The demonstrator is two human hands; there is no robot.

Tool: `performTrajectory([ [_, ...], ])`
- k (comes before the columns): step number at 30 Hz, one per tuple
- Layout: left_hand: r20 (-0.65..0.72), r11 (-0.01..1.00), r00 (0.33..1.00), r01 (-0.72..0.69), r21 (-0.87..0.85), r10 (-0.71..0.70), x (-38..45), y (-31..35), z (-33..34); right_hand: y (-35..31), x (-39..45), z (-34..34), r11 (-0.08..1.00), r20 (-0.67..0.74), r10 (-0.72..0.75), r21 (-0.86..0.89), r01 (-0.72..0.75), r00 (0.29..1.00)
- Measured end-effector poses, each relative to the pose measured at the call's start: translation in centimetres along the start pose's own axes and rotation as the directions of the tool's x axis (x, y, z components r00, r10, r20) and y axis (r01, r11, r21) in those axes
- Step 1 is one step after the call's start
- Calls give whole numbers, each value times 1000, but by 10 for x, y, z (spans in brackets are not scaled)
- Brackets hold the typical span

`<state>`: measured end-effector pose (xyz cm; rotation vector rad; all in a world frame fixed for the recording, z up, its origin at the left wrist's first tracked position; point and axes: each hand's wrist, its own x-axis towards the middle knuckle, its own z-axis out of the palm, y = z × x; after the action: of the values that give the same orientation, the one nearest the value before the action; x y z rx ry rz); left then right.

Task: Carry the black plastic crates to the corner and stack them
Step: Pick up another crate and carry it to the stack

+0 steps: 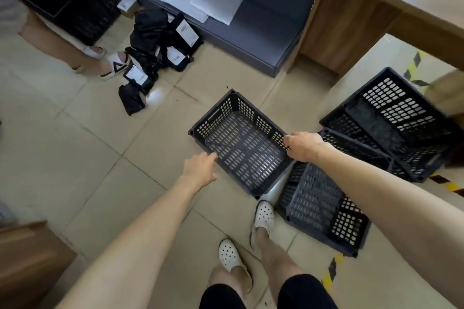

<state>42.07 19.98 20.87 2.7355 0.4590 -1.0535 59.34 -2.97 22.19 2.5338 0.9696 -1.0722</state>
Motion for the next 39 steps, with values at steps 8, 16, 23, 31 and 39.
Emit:
performTrajectory([
  [8,103,999,994,32,29,-35,85,-5,65,30,96,48,999,36,25,-46,-24,999],
  [16,143,987,986,68,147,-89,184,-37,152,41,216,112,956,47,69,-287,-52,997],
  [23,114,982,987,94,166,-114,258,-50,220,46,310,148,918,-18,137,-374,-134,990],
  [31,211,846,923,380,-374,-321,305,-50,261,60,375,172,956,47,234,-194,-221,971],
  [39,189,551,896,401,-732,-402,319,-37,279,56,402,190,922,86,263,273,-276,961],
])
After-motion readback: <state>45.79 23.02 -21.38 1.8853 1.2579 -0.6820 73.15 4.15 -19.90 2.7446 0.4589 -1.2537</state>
